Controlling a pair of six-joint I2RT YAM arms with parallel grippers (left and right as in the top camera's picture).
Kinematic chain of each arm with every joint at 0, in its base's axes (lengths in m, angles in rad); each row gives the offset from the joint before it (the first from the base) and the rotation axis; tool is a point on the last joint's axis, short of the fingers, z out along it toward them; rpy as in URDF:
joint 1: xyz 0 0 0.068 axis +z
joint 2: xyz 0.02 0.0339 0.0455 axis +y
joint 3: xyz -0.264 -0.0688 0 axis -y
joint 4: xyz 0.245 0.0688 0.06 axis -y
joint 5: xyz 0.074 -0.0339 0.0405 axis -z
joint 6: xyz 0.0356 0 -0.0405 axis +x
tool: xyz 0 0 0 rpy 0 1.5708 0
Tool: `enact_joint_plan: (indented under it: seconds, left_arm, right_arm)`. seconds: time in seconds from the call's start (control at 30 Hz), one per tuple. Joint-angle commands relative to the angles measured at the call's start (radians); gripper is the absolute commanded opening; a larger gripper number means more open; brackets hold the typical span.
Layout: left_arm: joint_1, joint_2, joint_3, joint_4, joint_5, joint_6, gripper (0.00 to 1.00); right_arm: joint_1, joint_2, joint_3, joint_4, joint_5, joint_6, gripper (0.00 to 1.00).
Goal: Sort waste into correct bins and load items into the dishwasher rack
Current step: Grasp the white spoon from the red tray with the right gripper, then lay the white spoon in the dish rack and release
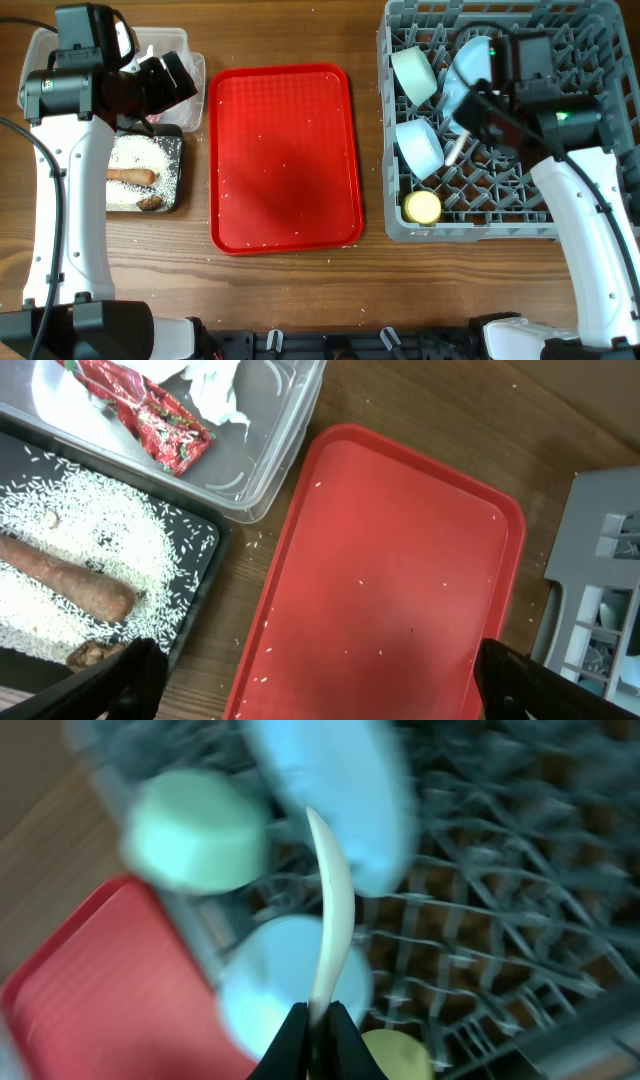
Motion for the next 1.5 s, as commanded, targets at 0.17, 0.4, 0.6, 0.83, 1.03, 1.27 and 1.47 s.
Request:
enact_joint_plan:
  seconds: [0.17, 0.4, 0.6, 0.83, 1.03, 1.27, 1.47]
  left_arm:
    - [0.001, -0.011, 0.003, 0.002, -0.006, 0.005, 1.00]
    - [0.001, -0.011, 0.003, 0.002, -0.006, 0.005, 1.00]
    - [0.001, -0.011, 0.003, 0.002, -0.006, 0.005, 1.00]
    - [0.001, -0.011, 0.003, 0.002, -0.006, 0.005, 1.00]
    - [0.001, -0.011, 0.003, 0.002, -0.006, 0.005, 1.00]
    - [0.001, -0.011, 0.003, 0.002, -0.006, 0.005, 1.00]
    - [0.001, -0.011, 0.003, 0.002, -0.006, 0.005, 1.00]
  right_arm:
    - [-0.104, -0.001, -0.402, 0.232, 0.153, 0.465, 0.04]
    - [-0.104, -0.003, -0.476, 0.332, 0.147, 0.343, 0.99]
    - [-0.104, -0.196, -0.383, 0.327, 0.142, -0.085, 1.00]
    - [-0.104, -0.498, -0.371, 0.364, 0.007, -0.419, 1.00]
    - [-0.104, -0.500, -0.371, 0.385, -0.132, -0.478, 1.00]
    - [-0.104, -0.383, -0.371, 0.340, -0.132, -0.475, 1.00]
    - [-0.098, -0.666, -0.616, 0.629, -0.042, -0.599, 0.99]
